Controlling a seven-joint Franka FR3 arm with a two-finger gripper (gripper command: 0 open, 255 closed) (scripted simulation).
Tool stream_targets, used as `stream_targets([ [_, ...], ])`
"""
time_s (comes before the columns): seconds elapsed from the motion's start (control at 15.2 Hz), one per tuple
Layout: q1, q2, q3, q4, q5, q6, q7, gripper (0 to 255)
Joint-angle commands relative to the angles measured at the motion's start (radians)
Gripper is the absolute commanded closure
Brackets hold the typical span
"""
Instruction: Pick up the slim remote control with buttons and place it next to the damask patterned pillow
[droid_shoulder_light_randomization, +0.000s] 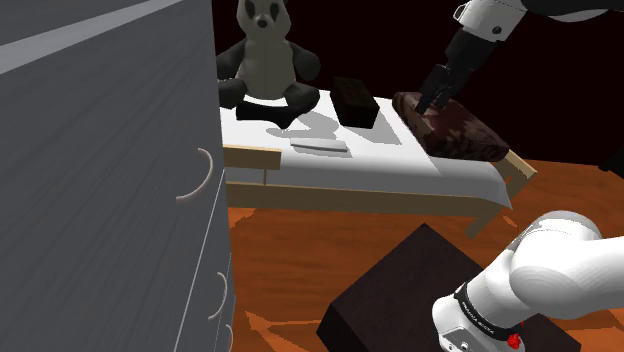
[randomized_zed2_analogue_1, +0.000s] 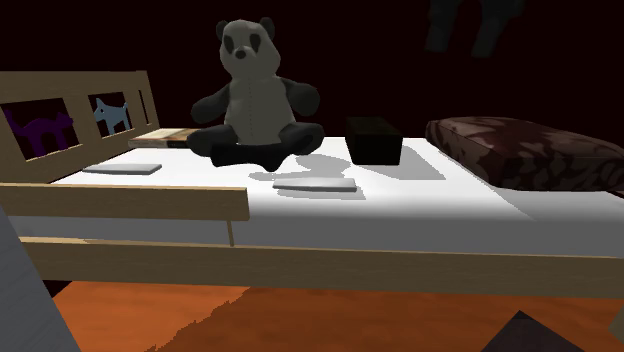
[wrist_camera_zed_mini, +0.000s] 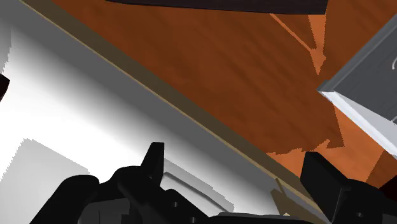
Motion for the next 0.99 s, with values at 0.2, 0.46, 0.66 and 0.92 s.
stream_targets([
  [0.2, 0.023, 0.092, -0.043, 0.007, -0.019, 0.074, -0.108, 0],
  [0.46, 0.055, 0.228, -0.094, 0.037, -0.030, 0.165, -0.250, 0],
  [0.66, 0.079, 0.338, -0.127, 0.075, -0.029, 0.225, -0.356, 0],
  [0.92, 0.107, 0.491, -0.161, 0.143, -0.012, 0.293, -0.498, 0],
])
